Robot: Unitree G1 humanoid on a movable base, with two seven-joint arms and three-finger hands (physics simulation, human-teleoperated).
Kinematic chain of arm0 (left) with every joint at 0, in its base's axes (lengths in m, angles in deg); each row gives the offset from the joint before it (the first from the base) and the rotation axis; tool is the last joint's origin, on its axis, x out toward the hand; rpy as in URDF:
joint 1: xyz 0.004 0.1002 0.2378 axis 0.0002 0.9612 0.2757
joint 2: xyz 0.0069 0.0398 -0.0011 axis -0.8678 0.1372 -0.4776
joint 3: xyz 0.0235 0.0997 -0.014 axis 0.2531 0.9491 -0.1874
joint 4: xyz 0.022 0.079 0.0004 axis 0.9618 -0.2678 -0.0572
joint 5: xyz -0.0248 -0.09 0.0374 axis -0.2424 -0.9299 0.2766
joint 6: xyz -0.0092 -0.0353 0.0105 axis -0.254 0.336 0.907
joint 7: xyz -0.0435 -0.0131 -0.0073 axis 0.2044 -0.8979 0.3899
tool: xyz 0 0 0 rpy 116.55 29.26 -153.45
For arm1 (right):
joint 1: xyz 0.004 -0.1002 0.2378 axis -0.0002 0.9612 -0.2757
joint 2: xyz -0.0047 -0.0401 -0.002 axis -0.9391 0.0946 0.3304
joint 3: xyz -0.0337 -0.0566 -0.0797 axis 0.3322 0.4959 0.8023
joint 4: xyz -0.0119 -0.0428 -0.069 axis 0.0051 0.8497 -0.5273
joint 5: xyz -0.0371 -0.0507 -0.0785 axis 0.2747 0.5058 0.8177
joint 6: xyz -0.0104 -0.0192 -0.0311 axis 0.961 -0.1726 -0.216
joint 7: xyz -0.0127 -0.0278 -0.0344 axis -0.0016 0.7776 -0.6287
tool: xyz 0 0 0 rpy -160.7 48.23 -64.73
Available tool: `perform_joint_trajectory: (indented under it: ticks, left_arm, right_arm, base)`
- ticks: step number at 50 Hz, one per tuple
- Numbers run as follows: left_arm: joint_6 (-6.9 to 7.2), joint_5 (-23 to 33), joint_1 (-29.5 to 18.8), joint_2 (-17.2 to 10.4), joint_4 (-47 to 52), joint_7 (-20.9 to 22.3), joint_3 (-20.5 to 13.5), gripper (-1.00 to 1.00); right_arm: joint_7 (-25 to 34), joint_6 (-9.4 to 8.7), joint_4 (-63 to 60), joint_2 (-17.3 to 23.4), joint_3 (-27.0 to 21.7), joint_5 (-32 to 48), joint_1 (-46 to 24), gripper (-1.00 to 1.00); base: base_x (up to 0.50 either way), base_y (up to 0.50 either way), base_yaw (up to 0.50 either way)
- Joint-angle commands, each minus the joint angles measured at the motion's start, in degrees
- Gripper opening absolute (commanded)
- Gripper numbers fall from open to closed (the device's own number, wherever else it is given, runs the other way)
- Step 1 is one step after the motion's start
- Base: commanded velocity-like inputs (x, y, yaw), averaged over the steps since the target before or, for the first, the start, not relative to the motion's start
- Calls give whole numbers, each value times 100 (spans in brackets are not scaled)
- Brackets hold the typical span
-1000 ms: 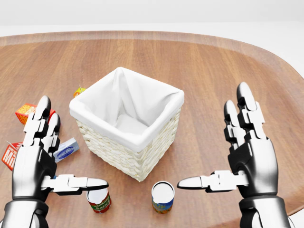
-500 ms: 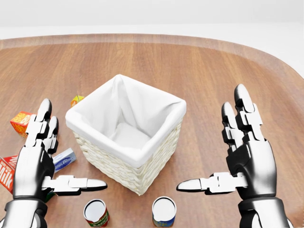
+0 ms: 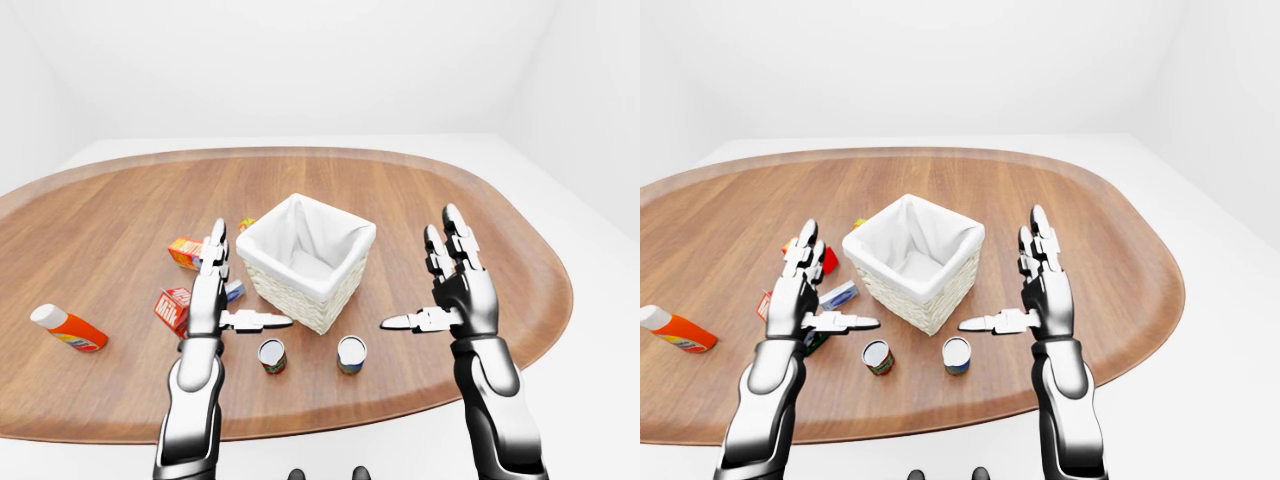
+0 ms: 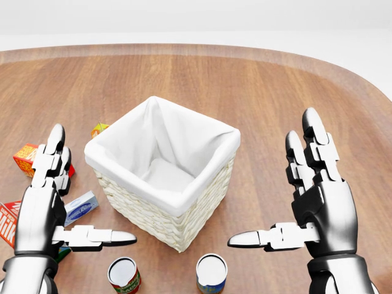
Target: Pick up the tomato sauce, and put it in the basket.
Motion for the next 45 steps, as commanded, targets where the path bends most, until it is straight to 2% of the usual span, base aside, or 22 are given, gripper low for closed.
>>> perform_joint_trajectory:
  ticks: [1, 19, 25, 45]
  left_arm:
    - [0, 235, 0, -18, -59, 6, -7, 98]
    - [0, 505, 42, -24, -10, 42, 23, 98]
    - [0, 631, 72, -38, -324, -16, 26, 98]
    - [0, 953, 103, -46, -492, -9, 77, 98]
  right_arm:
    - [0, 0, -20, -1, 10, 0, 14, 100]
    - [-1, 0, -48, -2, 0, -6, 18, 100]
    - [5, 0, -39, -1, -1, -8, 27, 100]
    - [-4, 0, 27, -2, -2, 2, -8, 100]
  base:
    - [0, 0, 0]
    - [0, 0, 0]
    - [0, 0, 0]
    - [0, 0, 0]
